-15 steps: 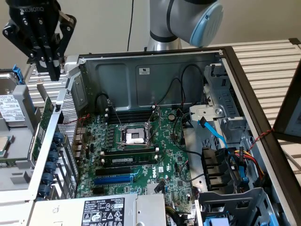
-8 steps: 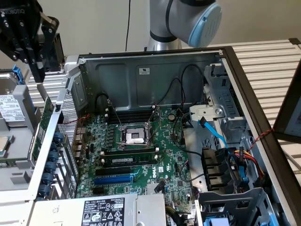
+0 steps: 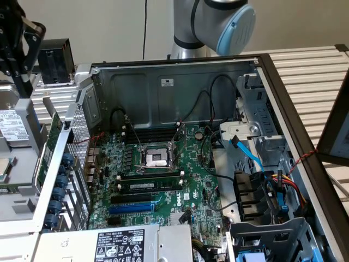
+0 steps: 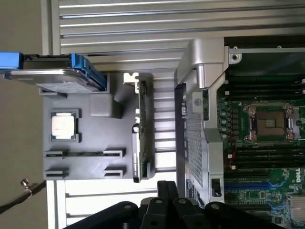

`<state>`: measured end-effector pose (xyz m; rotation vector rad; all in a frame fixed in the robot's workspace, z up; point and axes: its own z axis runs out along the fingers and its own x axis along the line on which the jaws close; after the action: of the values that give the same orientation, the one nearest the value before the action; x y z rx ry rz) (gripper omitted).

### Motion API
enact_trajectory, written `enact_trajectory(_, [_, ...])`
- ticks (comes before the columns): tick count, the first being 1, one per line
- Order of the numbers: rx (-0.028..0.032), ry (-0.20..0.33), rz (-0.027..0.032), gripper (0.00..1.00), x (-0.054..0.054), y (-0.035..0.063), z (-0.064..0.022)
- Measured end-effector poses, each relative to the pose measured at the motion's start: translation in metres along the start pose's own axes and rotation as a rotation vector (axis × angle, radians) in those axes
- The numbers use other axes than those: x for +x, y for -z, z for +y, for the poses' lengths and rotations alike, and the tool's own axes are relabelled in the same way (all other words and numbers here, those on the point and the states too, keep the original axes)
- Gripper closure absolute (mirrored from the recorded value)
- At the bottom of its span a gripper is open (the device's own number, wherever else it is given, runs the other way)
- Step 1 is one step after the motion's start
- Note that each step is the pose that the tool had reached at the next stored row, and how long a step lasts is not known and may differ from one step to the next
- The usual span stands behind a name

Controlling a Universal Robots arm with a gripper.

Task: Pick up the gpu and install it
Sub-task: 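Reach for the gpu, then pick up the gpu and move the gpu toward the slot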

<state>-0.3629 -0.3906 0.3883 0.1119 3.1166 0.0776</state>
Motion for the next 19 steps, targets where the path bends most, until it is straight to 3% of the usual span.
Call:
enact_trajectory(10, [-0.0009,0.000,-0.0036,0.89,0.033,-0.0101,0.0192])
enact_trajectory(14, [-0.0012,0.000,-0.0037,0.89,0.050,-0.0112,0.0225])
enact_trajectory(19, [-0.0014,0.000,-0.0037,0.89,0.050,-0.0111,0.0224])
